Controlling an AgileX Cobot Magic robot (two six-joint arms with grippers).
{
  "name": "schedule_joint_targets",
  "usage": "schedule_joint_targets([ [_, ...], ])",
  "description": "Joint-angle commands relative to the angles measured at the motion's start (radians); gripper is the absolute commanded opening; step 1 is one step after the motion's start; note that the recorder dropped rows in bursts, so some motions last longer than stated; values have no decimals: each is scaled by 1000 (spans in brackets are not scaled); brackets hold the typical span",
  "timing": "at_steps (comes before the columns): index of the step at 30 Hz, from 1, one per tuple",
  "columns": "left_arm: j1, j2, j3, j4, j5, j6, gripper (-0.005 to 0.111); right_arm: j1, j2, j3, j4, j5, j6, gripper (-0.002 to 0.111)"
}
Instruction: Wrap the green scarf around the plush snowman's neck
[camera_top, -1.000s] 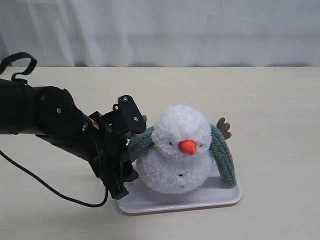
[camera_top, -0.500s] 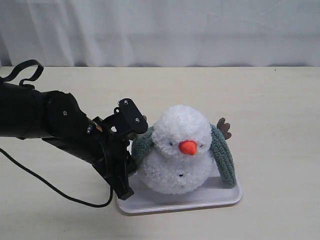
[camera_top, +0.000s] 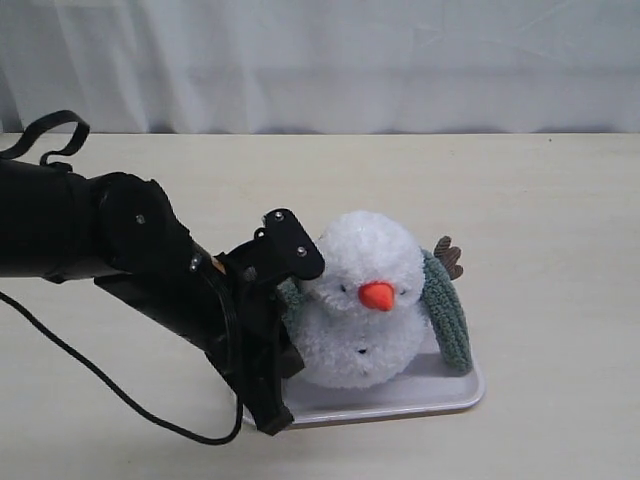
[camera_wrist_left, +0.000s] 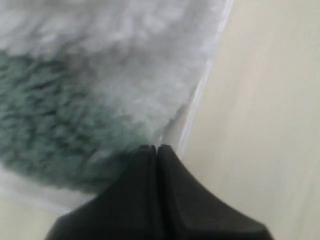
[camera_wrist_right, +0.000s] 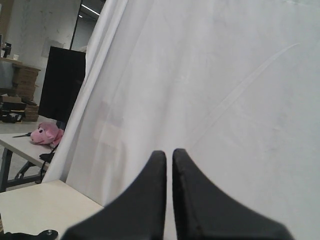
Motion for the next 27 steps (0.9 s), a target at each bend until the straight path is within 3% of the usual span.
schedule_joint_targets([
  [1,-46,-7,-5,-13,0,5,0,1,-3,4,-4,-5,-9,4],
  [10,-46,-34,-5,7,-21,-28,0,-2,9,16,-25,-5,60,4],
  [16,-45,-181,15,21,-202,-119,0,-2,97,16,-25,17,162,4],
  [20,-45,-312,33,23,-251,-124,0,-2,222,3,-30,48,222,4],
  [23,-45,-402,69,25,-289,-124,0,-19,335,-46,-111,149,311,4],
  [27,-45,-495,158,25,-352,-127,0,-88,475,-154,-400,373,629,6],
])
